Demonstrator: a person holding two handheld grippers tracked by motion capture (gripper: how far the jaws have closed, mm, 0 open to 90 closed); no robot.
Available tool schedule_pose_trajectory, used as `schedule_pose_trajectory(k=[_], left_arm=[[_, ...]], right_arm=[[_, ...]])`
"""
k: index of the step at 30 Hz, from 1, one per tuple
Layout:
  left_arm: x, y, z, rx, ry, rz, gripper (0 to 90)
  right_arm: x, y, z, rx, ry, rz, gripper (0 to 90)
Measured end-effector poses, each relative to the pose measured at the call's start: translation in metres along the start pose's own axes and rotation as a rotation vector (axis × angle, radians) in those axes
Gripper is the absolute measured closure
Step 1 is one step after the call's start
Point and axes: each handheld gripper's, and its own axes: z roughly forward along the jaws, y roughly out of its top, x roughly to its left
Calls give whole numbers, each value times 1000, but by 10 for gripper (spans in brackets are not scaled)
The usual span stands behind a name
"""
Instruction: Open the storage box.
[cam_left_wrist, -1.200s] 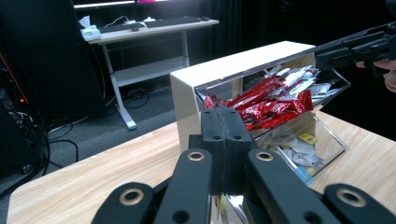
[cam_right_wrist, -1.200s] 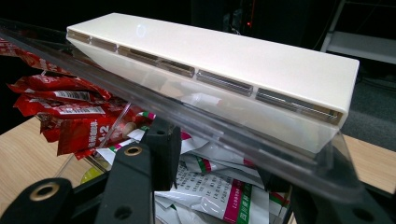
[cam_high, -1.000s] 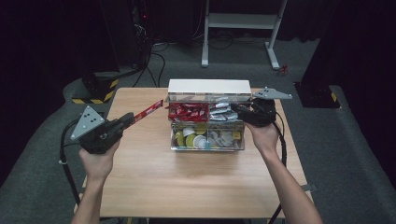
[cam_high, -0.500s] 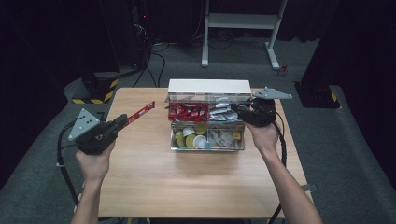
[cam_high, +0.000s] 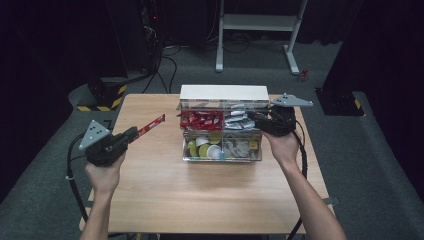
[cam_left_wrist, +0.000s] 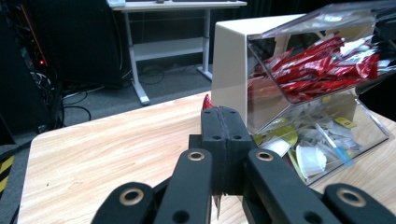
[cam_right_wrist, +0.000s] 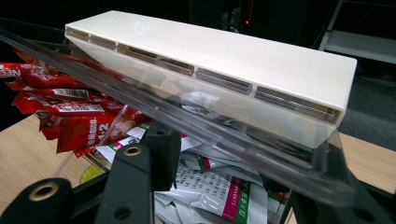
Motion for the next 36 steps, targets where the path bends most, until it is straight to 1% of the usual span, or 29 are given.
schedule_pose_trajectory(k=[3, 8, 15, 19, 27, 29, 33, 36], left_arm=[[0, -5, 4, 9, -1, -5, 900], [2, -16, 13, 25, 3, -31, 900], [3, -30, 27, 65, 0, -46, 900], [3, -35, 33, 81, 12, -47, 900], [1, -44, 45, 107, 34, -36, 900], [1, -47, 48, 114, 39, -40, 900], [0, -51, 53, 128, 53, -29, 900], [-1, -54, 57, 135, 55, -28, 900]], right_arm=[[0, 0, 0, -1, 1, 2, 556], [0, 0, 0, 0, 2, 3, 556], [-1, 0, 0, -1, 5, 4, 557], [-1, 0, 0, -3, 5, 7, 556], [-1, 0, -1, -1, 8, 10, 557], [-1, 0, -1, -1, 8, 11, 557], [-1, 0, -1, -1, 7, 12, 557], [-1, 0, -1, -1, 7, 11, 557]])
